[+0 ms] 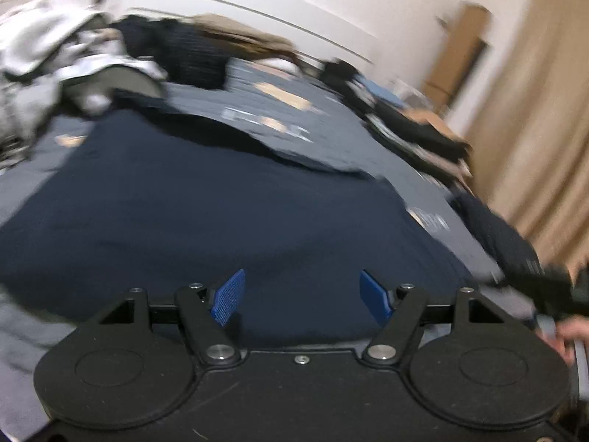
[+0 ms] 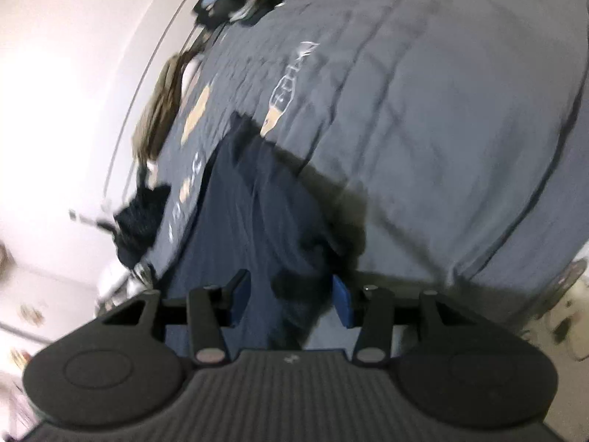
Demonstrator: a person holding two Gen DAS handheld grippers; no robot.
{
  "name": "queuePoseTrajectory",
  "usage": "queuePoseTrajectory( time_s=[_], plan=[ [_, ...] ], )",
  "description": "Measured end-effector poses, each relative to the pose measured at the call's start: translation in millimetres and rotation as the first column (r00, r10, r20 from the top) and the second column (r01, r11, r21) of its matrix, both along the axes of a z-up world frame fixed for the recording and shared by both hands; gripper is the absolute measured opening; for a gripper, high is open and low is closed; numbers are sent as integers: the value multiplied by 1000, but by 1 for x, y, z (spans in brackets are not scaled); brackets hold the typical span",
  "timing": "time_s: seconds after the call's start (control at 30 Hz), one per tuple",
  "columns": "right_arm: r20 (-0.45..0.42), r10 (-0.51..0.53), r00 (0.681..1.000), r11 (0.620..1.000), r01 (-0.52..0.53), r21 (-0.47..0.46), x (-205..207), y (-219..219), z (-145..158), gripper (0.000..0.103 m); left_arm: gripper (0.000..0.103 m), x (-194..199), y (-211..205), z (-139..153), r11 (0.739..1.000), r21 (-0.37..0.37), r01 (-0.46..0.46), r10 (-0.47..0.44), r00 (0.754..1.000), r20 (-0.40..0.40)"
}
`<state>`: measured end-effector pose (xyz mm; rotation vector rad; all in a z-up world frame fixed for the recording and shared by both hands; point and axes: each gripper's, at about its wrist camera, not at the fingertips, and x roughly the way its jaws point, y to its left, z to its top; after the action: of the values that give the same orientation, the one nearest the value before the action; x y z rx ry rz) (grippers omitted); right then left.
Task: Fold clothes
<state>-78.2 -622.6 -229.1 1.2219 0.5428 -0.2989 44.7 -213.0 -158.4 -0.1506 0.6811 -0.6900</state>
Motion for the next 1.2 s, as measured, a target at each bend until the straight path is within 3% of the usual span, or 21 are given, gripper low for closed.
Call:
queuePoseTrajectory(
  time_s=[0.1,0.13,0.17,0.2,0.23,0.3,0.43,0.5,0.6,0.67,0.77,0.8,0.9,0.93,1.07,1.2],
  plan=[
    [22,-55,998,997,54,47,2,-3,-8,46,68,-8,-24,-6,995,41,86,-87,996,18],
    [25,-73,997,996,72,47,2,-3,-10,40,68,-10,-29,-8,993,52,103,-104,994,18],
    [27,-92,995,995,90,47,2,-3,-12,35,68,-11,-34,-10,991,61,115,-117,993,19],
    [21,-106,994,993,106,43,2,-4,-14,17,68,-11,-36,-11,990,67,124,-126,992,22],
    [21,-120,993,992,119,46,-1,-6,-15,8,68,-12,-37,-13,989,73,131,-133,991,25],
    [50,-146,988,989,144,36,-6,-7,-9,5,68,-11,-38,-15,987,82,135,-138,990,30],
    [95,-175,980,976,185,-112,-17,4,27,4,68,-4,-35,-15,991,65,113,-114,993,9],
    [56,-227,972,960,233,-152,-24,0,29,3,68,-3,-35,-16,991,69,115,-115,993,3],
    [-62,-283,957,947,268,-179,-31,-18,16,7,68,-3,-38,-18,989,89,121,-121,993,-3],
    [-44,-307,951,945,299,-132,-42,-26,14,7,68,-2,-39,-19,989,90,121,-120,993,-15],
    [6,-249,968,962,248,-116,-42,-21,25,11,68,-4,-39,-16,989,79,124,-123,992,-15],
    [26,-226,974,968,227,-106,-41,-18,27,16,68,-4,-40,-15,989,76,126,-126,992,-10],
    [40,-165,986,985,167,-53,-35,-8,20,45,68,-7,-46,-13,988,66,141,-141,990,-9],
    [33,-151,988,988,152,-32,-31,-4,14,48,68,-8,-48,-13,987,67,147,-147,989,-9],
    [-2,-110,994,994,110,10,-13,5,-9,49,69,-11,-54,-17,984,78,160,-159,987,-15],
    [2,-95,995,995,95,-15,1,7,-17,50,69,-9,-55,-20,985,81,151,-150,988,-25]
  ],
)
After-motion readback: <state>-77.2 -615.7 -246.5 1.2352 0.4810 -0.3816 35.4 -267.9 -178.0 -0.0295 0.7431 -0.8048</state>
